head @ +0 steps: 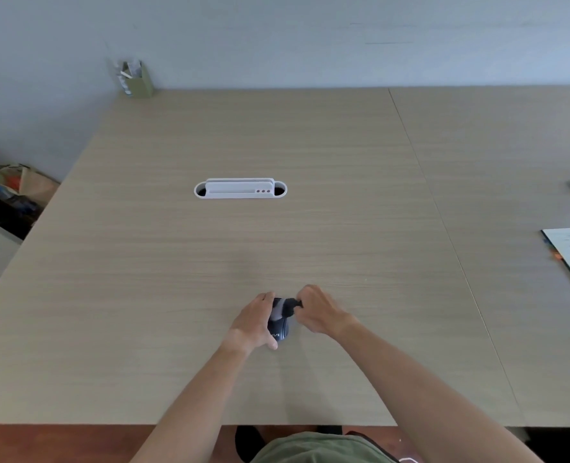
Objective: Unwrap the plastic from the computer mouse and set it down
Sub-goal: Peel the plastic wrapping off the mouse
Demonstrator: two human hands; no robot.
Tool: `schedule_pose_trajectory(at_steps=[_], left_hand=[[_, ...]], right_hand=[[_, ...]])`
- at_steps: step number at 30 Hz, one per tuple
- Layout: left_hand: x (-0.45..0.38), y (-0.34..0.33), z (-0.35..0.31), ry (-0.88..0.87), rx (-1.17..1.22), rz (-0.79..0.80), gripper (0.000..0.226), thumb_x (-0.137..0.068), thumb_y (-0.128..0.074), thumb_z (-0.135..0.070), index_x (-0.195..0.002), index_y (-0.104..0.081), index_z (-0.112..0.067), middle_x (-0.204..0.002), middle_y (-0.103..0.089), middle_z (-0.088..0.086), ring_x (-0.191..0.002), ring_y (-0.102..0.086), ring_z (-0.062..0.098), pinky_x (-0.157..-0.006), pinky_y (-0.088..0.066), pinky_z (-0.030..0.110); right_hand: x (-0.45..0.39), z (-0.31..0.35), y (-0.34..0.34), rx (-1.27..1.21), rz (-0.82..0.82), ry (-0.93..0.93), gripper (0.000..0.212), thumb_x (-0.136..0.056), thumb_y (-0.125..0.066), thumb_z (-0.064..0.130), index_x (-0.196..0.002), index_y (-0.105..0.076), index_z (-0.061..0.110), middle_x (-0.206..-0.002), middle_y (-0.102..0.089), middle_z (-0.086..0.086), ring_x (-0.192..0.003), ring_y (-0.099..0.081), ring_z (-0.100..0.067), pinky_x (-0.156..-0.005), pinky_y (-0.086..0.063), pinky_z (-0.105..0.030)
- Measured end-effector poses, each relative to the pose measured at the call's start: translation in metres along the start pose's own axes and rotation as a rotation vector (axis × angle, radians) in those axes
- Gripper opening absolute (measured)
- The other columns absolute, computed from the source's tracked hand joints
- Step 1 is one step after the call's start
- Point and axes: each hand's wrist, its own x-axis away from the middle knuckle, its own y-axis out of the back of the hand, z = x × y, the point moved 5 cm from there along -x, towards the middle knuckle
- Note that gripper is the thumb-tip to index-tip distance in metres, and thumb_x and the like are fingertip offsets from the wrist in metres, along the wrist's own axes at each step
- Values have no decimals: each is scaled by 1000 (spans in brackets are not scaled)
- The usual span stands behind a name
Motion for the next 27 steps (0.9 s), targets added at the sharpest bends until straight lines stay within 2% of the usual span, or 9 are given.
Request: schedule_pose_trajectory(at_steps=[4,9,13,15,17,19,22,25,27], left_hand=[[3,1,-2,24,20,-1,122,-48,-90,-16,-146,-17,-18,-130,-47,2,-115,-53,28,-90,-52,38],[3,3,-1,34,45,3,105,-42,-90,-14,-128,-29,-23,-122,-50,-2,-112,-57,23,-83,-55,39],[2,3,-3,41,19,12,125,-46,-92,-17,-145,-16,-20,-134,-44,-2,-121,-53,24,-89,-52,36],[2,4,-4,43,6,21,132,-48,-92,-17,-150,-10,-19,-142,-39,0,-126,-49,25,-94,-50,37],[2,5,-5,43,-8,25,135,-47,-93,-18,-152,-7,-19,-146,-37,1,-129,-47,26,-98,-49,38],[3,6,-6,50,-5,28,134,-46,-93,-18,-150,-9,-20,-143,-39,1,-127,-49,28,-96,-50,38],[4,8,-6,40,20,9,118,-43,-91,-14,-137,-21,-23,-131,-48,-2,-111,-57,25,-86,-54,37],[5,6,-4,50,45,-3,122,-48,-90,-13,-143,-15,-20,-133,-46,-2,-114,-55,24,-91,-53,36],[5,5,-4,69,53,4,132,-50,-90,-13,-150,-5,-19,-137,-44,0,-120,-52,25,-95,-50,36]], right_hand=[[-8,-15,23,-18,-57,-89,15,-63,-47,3,-53,-37,8,-64,-49,-12,-57,-43,-27,-44,-26,-28],[-19,17,14,-88,88,-16,19,-62,-46,6,-52,-32,13,-54,-38,-6,-50,-29,-21,-44,-25,-33],[-20,16,14,-6,137,-46,19,-72,-48,4,-57,-37,10,-65,-48,-9,-58,-44,-26,-45,-30,-27],[-17,6,24,88,110,-90,5,-77,-51,3,-72,-52,3,-85,-60,-19,-79,-58,-35,-58,-41,-30],[-14,-4,34,129,66,-135,12,-81,-51,4,-89,-59,-1,-95,-62,-20,-91,-60,-37,-69,-42,-34],[-18,-5,37,54,47,-144,6,-79,-47,2,-74,-51,3,-79,-56,-14,-80,-55,-34,-62,-38,-32],[-25,10,31,-65,71,-155,17,-76,-45,5,-60,-39,10,-66,-45,-7,-68,-47,-29,-51,-32,-30],[-27,23,16,-58,112,-124,19,-78,-45,4,-62,-38,11,-69,-46,-7,-74,-50,-32,-56,-35,-32],[-24,23,16,37,117,-99,11,-81,-45,0,-71,-47,5,-83,-55,-14,-90,-57,-37,-66,-40,-36]])
